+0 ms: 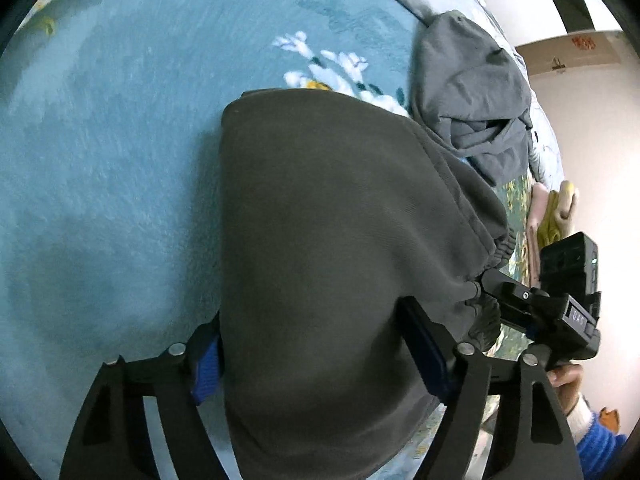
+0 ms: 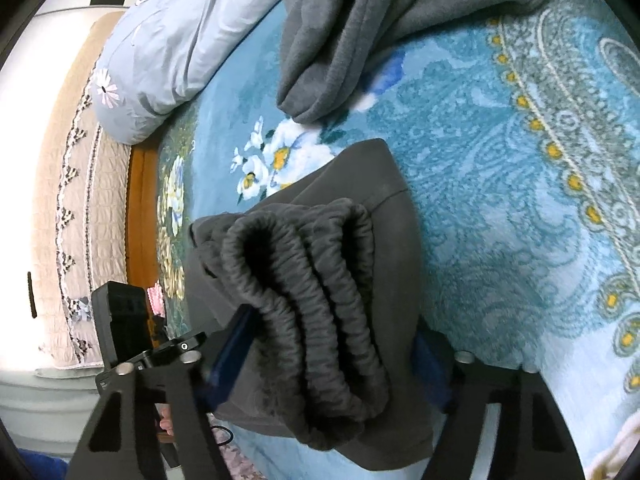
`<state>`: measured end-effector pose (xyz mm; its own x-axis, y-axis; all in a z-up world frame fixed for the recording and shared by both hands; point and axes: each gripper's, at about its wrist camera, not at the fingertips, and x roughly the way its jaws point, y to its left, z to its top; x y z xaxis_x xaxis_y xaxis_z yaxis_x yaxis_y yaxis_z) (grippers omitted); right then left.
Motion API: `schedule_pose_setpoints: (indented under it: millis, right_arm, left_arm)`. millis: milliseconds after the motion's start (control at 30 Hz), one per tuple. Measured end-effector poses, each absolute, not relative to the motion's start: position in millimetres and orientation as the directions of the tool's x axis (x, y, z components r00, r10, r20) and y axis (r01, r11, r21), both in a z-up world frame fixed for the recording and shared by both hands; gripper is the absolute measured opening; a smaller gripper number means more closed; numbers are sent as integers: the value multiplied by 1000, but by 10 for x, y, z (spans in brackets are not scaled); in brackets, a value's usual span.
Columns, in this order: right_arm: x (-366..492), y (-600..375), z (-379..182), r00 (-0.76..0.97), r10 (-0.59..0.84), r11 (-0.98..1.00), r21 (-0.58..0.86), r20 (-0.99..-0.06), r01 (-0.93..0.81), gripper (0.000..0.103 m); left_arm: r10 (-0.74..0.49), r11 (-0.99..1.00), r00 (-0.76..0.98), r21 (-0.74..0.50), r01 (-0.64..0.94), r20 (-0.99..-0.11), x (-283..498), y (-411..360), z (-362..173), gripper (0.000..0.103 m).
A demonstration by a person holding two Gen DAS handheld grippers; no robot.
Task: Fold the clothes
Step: 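Lift the folded sweatpants with both grippers and carry them toward the beige stack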
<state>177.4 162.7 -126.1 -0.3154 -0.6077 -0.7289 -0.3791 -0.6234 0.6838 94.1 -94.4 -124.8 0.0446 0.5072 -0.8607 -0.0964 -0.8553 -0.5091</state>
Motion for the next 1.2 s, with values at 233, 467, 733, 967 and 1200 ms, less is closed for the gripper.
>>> schedule_pose_setpoints:
  millis: [233,467,733,967,1200]
  right_arm:
    - [1885,1635,-992,-345,-616,-618,706,-708,-346,61]
    - [2152,1747,-560,-397,-614,-605,730,-682,-318,61]
    - [2518,2036,66,-460,-596,-605,745,-658,-282,61]
    - [2958,2232,568,-516,-556,-607,742,-652,-284,61]
    - [3529,2322,1147,-608,-444,-603,722,-658,-340,61]
  left_arm:
    - [471,-869,-11,-461,-179,-882,995,-830,-857,73]
    - [455,-868,-62,-427,-254,-888,1199,-756,-363,73]
    - [471,-856,-118,-420,-302,-874,1512,-447,276,73]
    - [496,-824,-123,-421,-378,-860,1749,-174,741,73]
    - [560,-742,-102,-443,-504,-822,1916,114,1152,73]
